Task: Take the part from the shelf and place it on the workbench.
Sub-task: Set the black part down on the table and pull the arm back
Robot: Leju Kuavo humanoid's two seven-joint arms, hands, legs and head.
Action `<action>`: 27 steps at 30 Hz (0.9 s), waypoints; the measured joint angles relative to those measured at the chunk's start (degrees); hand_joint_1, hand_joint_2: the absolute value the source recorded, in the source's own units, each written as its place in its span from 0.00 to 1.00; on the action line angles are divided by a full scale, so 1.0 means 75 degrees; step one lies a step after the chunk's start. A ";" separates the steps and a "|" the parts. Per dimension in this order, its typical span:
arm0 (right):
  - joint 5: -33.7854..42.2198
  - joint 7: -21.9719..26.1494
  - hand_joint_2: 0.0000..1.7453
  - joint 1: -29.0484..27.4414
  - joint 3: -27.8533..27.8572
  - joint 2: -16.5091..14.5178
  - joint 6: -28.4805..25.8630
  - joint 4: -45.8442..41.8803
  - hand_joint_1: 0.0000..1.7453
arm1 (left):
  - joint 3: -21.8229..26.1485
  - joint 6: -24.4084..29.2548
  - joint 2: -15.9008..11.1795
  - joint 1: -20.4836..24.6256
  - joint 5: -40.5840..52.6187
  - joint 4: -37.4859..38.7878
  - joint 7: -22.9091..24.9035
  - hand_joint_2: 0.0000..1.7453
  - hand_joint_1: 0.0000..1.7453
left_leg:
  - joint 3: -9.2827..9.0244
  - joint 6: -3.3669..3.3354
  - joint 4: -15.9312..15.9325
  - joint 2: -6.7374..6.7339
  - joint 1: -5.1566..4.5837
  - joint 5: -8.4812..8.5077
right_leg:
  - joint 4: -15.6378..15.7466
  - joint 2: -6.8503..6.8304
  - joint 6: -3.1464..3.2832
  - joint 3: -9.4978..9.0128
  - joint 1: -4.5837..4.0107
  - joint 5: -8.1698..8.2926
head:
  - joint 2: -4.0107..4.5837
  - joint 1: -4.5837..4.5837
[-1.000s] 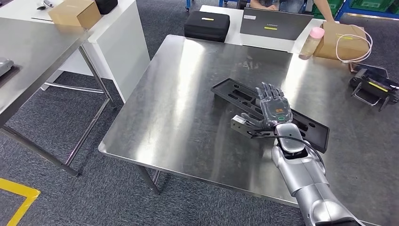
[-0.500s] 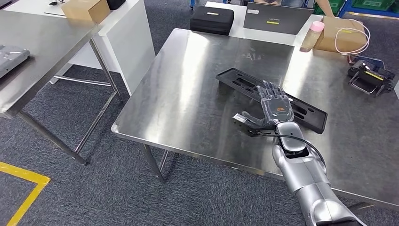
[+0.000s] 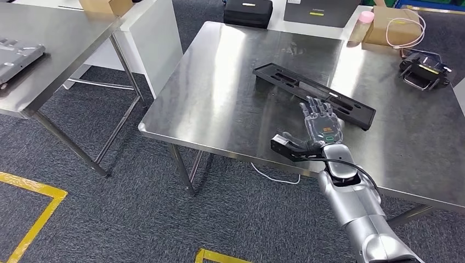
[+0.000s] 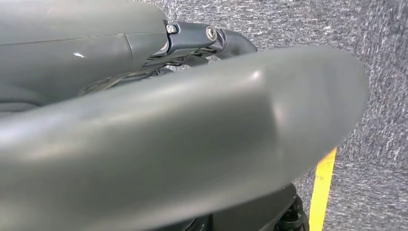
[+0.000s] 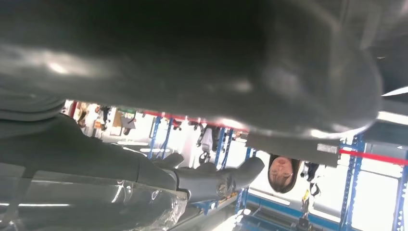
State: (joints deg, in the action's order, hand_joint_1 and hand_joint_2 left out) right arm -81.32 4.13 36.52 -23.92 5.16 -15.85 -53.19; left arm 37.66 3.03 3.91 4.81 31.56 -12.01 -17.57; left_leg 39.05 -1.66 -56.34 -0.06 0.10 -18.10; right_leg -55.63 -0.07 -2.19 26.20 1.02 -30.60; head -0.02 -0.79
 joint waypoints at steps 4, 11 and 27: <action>-0.0002 0.0000 0.00 -0.0003 -0.0002 -0.0016 0.0035 -0.0001 0.00 | 0.0023 0.0004 -0.0012 -0.0044 -0.0002 0.0005 0.0003 0.00 0.00 | 0.0357 0.0167 -0.0985 0.0024 0.0085 -0.1090 | -0.0029 -0.0062 0.0309 0.0280 0.0085 0.0327 | 0.0000 -0.0015; -0.0052 -0.0009 0.00 0.0005 -0.0001 -0.0020 0.0045 0.0014 0.00 | 0.0039 0.0016 -0.0015 -0.0038 -0.0001 0.0007 0.0003 0.00 0.00 | -0.0718 0.0169 -0.1019 0.0032 0.0134 -0.1239 | -0.0148 -0.0066 0.0199 0.0967 0.0028 0.0813 | -0.0001 -0.0026; -0.0195 -0.0528 0.00 0.0038 0.0328 0.0070 -0.0187 0.0262 0.00 | 0.0099 0.0039 0.0063 0.0038 0.0079 0.0010 -0.0023 0.00 0.00 | -0.0181 -0.0145 0.0027 -0.0050 0.0014 -0.0296 | -0.0679 -0.0023 -0.0233 0.0421 0.0017 0.0228 | -0.0001 0.0023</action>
State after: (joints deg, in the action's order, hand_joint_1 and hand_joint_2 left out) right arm -82.78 0.17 36.81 -21.45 5.68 -17.25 -51.23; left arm 38.40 3.33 4.38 5.09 32.15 -11.93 -17.75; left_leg 37.69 -2.75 -56.13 -0.43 0.20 -20.31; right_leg -60.72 -0.25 -3.94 29.35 1.15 -28.89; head -0.03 -0.62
